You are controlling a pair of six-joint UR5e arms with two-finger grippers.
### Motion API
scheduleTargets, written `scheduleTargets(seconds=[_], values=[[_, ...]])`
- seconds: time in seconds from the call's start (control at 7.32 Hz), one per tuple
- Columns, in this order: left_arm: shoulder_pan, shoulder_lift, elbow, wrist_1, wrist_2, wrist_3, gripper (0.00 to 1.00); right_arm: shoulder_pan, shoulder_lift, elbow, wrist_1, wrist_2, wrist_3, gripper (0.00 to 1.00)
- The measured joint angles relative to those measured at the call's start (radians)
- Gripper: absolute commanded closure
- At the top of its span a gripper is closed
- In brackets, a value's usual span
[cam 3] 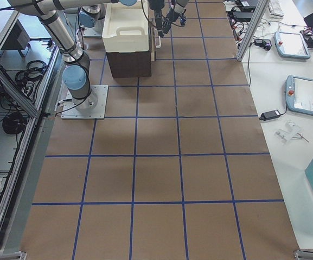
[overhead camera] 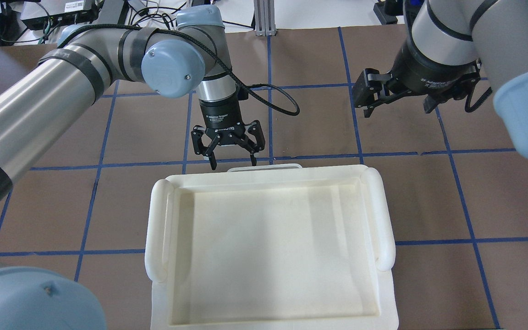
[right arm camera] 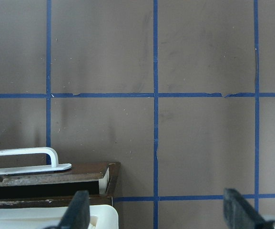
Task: Put scissors in drawer and close it
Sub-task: 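Press the drawer fully shut with the left gripper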
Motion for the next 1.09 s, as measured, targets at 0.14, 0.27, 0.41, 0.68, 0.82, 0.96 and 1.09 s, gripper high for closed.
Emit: scheduleTargets(seconds=[0.14, 0.27, 0.41, 0.68, 0.82, 0.96, 1.09], values=[[-0.001, 0.006, -0.011, -0.004, -0.001, -0.001, 0.00, 0.000, 0.000, 0.000, 0.000, -0.001, 0.000, 0.00], [-0.001, 0.010, -0.017, -0.015, -0.001, -0.001, 0.00, 0.000, 0.000, 0.000, 0.000, -0.001, 0.000, 0.00], [-0.001, 0.013, -0.019, -0.027, -0.001, 0.000, 0.00, 0.000, 0.000, 0.000, 0.000, -0.001, 0.000, 0.00], [-0.007, 0.013, -0.020, -0.049, -0.003, -0.001, 0.00, 0.000, 0.000, 0.000, -0.001, -0.001, 0.000, 0.00], [-0.012, 0.015, -0.020, -0.059, -0.004, -0.001, 0.00, 0.000, 0.001, 0.000, -0.001, 0.001, 0.000, 0.00], [-0.015, 0.017, -0.020, -0.066, -0.004, -0.001, 0.00, 0.000, 0.001, 0.000, -0.001, 0.002, 0.000, 0.00], [-0.016, 0.018, -0.021, -0.070, -0.004, -0.002, 0.00, 0.000, 0.001, 0.000, -0.001, 0.002, 0.000, 0.00]])
